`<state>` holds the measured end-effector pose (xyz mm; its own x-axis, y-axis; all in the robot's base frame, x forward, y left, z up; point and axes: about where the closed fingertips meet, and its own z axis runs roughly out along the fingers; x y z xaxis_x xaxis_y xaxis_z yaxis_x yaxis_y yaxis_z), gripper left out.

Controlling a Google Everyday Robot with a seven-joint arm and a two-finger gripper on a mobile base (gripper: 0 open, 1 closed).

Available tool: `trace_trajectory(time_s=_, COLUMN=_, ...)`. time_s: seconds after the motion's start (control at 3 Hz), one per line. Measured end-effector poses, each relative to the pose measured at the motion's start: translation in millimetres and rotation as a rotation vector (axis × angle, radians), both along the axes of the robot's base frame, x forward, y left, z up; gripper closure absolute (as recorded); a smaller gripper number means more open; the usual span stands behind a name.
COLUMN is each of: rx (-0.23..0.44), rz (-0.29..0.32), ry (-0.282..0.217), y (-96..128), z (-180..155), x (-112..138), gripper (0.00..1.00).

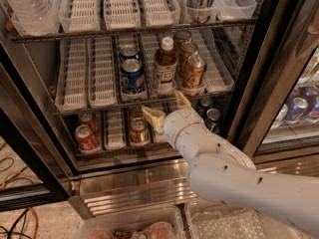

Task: Pick blue plastic bottle from middle shelf of fridge

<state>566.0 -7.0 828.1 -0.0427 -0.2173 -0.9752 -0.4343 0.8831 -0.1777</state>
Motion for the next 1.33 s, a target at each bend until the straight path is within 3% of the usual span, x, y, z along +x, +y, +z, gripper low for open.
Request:
trace_trajectory(time_s=0.33, rx=-0.004, rz=0.001, ry=-0.016, y=6.3, z=2.3, x=4.7, gripper=0.25)
trace_trajectory(time_s=1.33, rx=-0.028, rz=-0.044, ry=-0.061, y=6.9, z=2.9, x=50.6, gripper=0.27)
